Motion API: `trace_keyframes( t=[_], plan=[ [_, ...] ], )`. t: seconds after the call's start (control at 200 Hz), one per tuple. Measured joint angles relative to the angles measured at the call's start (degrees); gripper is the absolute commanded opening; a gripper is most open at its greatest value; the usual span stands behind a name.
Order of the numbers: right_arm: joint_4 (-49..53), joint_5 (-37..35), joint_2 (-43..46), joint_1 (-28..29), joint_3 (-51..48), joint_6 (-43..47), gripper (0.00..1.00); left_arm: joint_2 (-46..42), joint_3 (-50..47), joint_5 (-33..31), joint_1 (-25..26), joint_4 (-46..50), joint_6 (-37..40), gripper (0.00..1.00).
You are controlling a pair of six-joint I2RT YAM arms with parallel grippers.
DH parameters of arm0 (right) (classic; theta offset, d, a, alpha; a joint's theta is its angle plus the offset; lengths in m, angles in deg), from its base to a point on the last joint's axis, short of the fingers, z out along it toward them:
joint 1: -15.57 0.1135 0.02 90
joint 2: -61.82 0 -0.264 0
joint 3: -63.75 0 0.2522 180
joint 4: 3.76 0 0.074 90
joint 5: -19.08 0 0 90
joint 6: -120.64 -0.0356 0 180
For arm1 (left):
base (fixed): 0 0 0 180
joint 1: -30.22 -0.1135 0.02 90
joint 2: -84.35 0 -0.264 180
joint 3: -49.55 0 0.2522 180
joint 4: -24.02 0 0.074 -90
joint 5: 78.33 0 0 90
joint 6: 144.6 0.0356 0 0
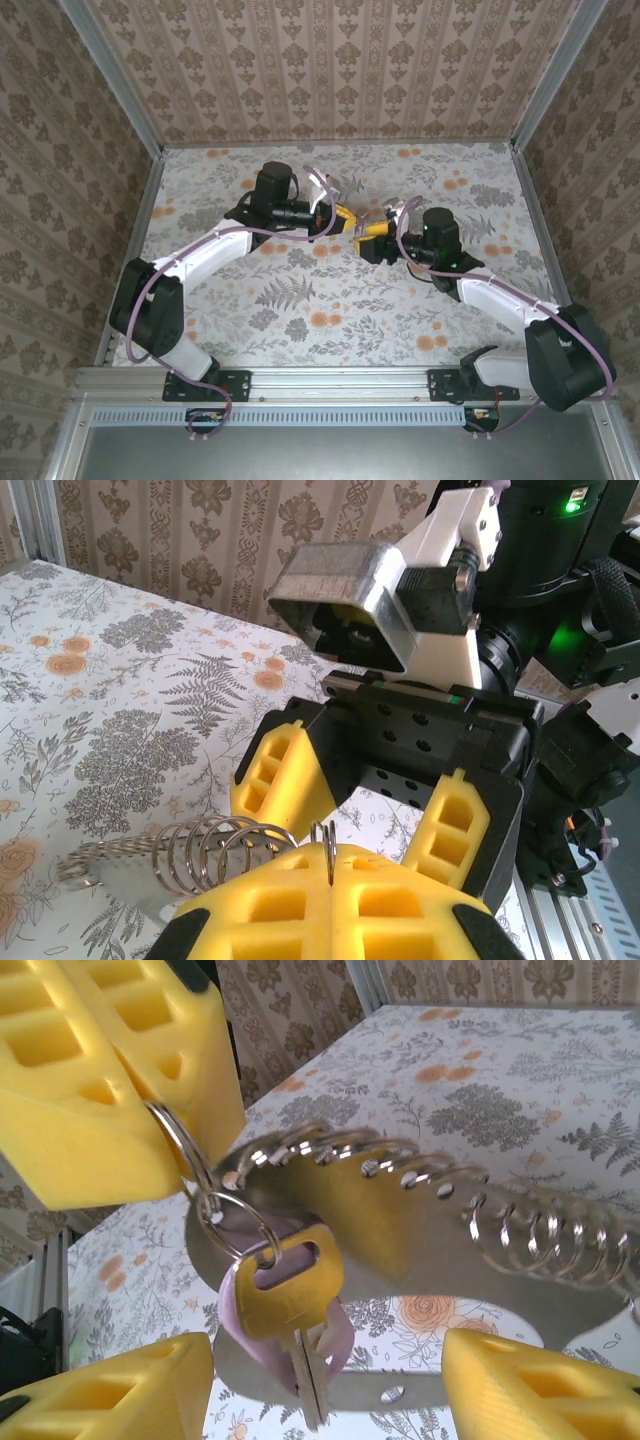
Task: Put the keys on the keyring
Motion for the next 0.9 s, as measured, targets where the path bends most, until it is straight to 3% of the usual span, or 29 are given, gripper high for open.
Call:
trace_keyframes(
  t=[0.37, 0.9],
  plan=[
    [-2.01, 1.14, 10.19, -2.19, -2.91, -2.32, 0.60, -0.61, 0.00, 1.60, -0.07, 0.04, 0.00, 0.00],
    [-2.97, 1.73, 5.42, -1.66, -2.84, -3.15, 0.58, -1.77, 0.00, 1.75, -0.11, 0.31, 0.00, 0.00]
  ],
)
